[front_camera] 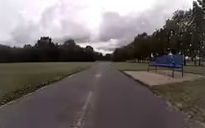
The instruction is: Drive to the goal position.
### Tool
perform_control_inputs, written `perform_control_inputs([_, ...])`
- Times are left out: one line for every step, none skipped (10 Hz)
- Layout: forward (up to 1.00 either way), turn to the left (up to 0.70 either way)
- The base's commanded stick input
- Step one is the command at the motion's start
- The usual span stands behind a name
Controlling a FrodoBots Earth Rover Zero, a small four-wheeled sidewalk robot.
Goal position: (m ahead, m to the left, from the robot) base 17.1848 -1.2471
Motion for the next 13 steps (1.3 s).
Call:
perform_control_inputs([0.7,0.0])
perform_control_inputs([0.7,0.0])
perform_control_inputs([0.7,0.0])
perform_control_inputs([0.7,0.0])
perform_control_inputs([0.7,0.0])
perform_control_inputs([0.7,0.0])
perform_control_inputs([0.7,0.0])
perform_control_inputs([0.7,0.0])
perform_control_inputs([0.7,0.0])
perform_control_inputs([0.7,0.0])
perform_control_inputs([0.7,0.0])
perform_control_inputs([0.7,0.0])
perform_control_inputs([0.7,0.0])
